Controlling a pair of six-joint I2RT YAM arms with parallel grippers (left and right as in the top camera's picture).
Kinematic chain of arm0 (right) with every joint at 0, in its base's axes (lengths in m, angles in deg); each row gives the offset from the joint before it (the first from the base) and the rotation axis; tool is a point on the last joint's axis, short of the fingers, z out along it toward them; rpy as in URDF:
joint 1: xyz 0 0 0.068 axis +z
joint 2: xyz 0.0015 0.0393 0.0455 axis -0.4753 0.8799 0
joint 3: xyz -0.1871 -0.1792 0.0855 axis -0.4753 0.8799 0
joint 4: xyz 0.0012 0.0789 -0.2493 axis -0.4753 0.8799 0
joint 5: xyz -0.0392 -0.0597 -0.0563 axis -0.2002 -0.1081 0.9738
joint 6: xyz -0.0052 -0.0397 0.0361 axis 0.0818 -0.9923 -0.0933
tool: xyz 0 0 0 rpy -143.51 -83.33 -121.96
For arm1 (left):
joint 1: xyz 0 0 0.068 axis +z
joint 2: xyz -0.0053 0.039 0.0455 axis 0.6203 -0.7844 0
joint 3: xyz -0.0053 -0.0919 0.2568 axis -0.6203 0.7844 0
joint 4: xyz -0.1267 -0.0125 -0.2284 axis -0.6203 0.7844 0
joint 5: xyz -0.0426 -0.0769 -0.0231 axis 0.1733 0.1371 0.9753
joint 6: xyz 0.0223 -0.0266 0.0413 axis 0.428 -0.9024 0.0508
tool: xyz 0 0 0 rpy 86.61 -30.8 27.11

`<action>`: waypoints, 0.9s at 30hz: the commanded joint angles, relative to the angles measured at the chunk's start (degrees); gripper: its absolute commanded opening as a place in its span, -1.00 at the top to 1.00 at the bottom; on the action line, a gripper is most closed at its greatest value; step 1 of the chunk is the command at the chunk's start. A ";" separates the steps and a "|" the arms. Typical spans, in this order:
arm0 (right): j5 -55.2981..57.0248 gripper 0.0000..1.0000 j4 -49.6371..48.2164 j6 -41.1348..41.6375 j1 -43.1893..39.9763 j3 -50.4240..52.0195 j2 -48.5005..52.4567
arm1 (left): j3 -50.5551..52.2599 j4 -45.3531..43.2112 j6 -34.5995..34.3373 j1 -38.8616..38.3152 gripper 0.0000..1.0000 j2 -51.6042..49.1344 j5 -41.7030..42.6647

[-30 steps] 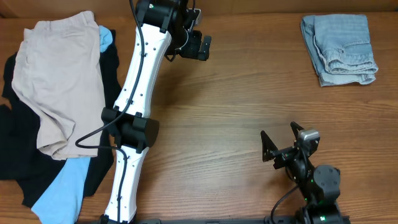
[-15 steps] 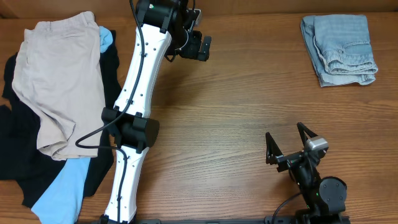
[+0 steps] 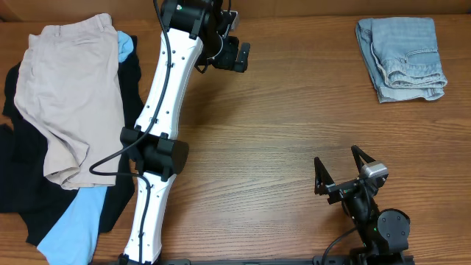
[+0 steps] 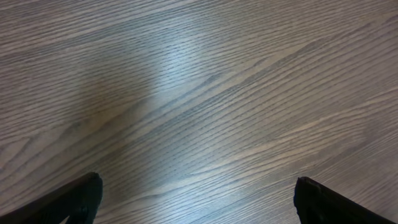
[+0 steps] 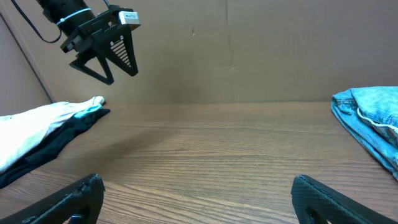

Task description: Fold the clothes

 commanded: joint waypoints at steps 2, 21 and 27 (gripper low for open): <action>0.35 -1.00 -0.20 0.20 -0.15 0.57 -0.52 | -0.57 -0.04 -0.79 -0.04 -0.99 0.63 -0.33; 0.35 -1.00 -0.17 0.20 -0.15 0.57 -0.52 | -0.61 -2.32 -0.42 -4.15 -1.00 14.40 -19.82; 0.35 -1.00 -0.20 0.20 -0.15 0.57 -0.52 | 3.48 -4.17 -0.35 -2.01 -0.99 26.56 -19.63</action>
